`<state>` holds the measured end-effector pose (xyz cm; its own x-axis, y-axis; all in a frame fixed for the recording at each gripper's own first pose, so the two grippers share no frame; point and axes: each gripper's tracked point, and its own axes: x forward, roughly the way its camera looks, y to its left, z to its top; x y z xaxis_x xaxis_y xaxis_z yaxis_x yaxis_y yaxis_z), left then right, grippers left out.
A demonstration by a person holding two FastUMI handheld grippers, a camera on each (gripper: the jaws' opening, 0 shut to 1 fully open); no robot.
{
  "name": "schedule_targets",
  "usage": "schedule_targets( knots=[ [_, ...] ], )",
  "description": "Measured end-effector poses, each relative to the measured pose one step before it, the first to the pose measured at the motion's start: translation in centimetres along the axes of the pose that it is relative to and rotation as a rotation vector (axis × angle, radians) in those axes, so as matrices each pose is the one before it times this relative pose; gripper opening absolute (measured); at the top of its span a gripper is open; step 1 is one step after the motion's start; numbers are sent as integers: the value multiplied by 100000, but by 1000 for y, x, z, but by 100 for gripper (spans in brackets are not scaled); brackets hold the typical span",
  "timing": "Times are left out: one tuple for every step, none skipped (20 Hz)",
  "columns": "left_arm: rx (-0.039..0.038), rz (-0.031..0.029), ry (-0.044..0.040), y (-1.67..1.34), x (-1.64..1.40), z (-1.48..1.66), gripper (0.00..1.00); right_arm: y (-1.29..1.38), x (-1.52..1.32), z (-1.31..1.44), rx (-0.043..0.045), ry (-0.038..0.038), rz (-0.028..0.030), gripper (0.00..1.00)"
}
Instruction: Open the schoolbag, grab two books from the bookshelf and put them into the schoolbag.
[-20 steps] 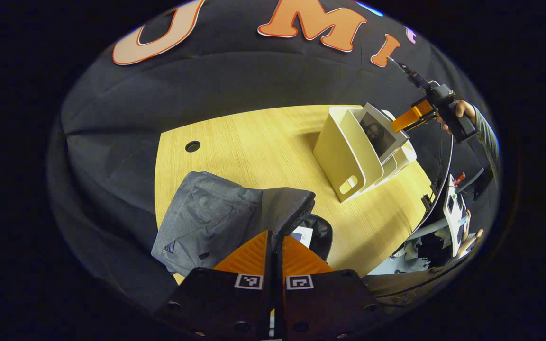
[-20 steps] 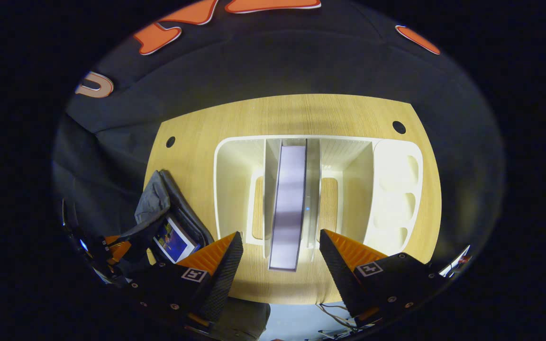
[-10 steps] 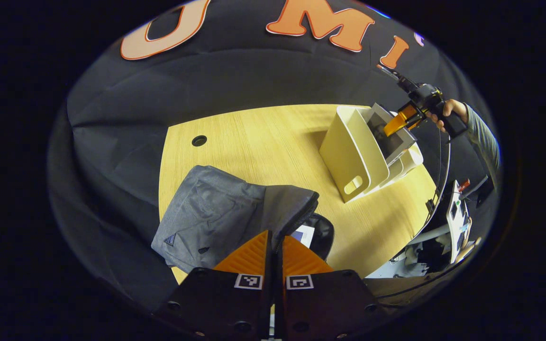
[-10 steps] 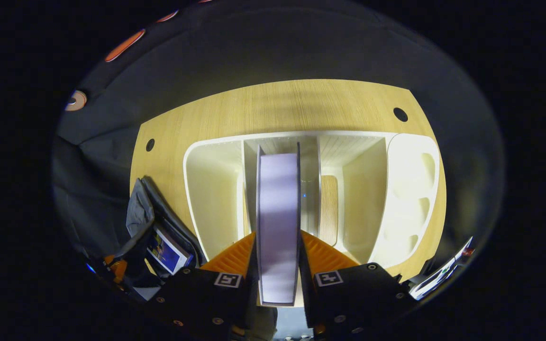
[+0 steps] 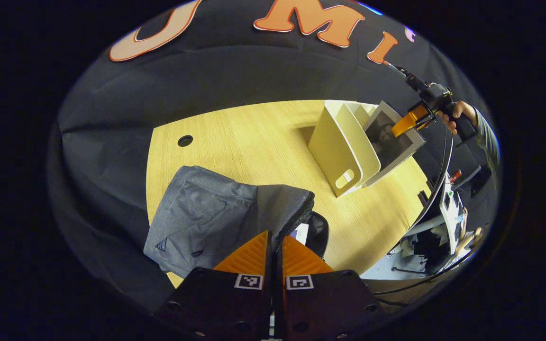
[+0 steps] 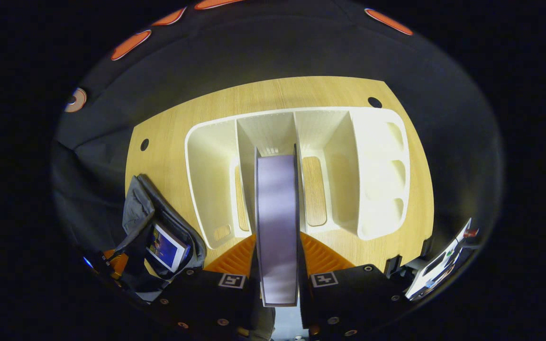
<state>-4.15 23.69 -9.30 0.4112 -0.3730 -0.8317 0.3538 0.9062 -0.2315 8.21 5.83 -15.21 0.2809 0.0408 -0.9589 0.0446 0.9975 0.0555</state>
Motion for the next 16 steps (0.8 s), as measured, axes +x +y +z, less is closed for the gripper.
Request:
schedule_targets(
  knots=[
    [1006, -471, -230, 101, -16, 8, 4, 29, -619, -691, 776, -888, -548, 36],
    [988, -711, 222, 18, -15, 15, 4, 31, -573, -761, 650, -513, -545, 36],
    [1543, -211, -115, 171, 93, -120, 4, 100, -353, -900, 999, -585, -98, 36],
    [1563, -208, 525, 26, 5, -121, 4, 259, -377, -948, 1309, -253, 432, 35],
    [1981, -371, -78, -63, -5, 46, 4, 383, -306, -1030, 1775, -7, 738, 35],
    [1922, -635, 60, -77, -119, 19, 4, 274, -256, -921, 2109, 239, 793, 35],
    [1957, -517, 2, -115, 44, -84, 4, 49, -70, -1073, 2382, 259, 283, 35],
    [1759, -444, -123, 26, -47, -14, 4, 5, -235, -1053, 1440, 232, 103, 35],
    [1523, -624, -109, -90, -128, -113, 4, 5, -233, -940, 1455, -74, -219, 35],
    [984, -996, -234, 17, -19, 10, 4, 33, -263, -949, 1479, -272, -297, 35],
    [1041, -1106, 127, -127, 5, -37, 4, 32, -354, -913, 1817, -504, -220, 35],
    [1314, -744, -172, 101, 7, 23, 4, 84, -308, -929, 1825, -582, 72, 36],
    [1142, -809, 88, 86, -17, -62, 4, 79, -410, -863, 2305, -680, 188, 35],
    [919, -753, -318, 63, -112, 17, 4, 168, -429, -813, 2124, -755, 494, 35],
    [922, -845, -2, 74, -10, -174, 4, -32, -389, -939, 2426, -931, 633, 35],
    [1113, -875, -217, 49, -130, 0, 4, 142, -398, -826, 2167, -935, 985, 35]
  ],
)
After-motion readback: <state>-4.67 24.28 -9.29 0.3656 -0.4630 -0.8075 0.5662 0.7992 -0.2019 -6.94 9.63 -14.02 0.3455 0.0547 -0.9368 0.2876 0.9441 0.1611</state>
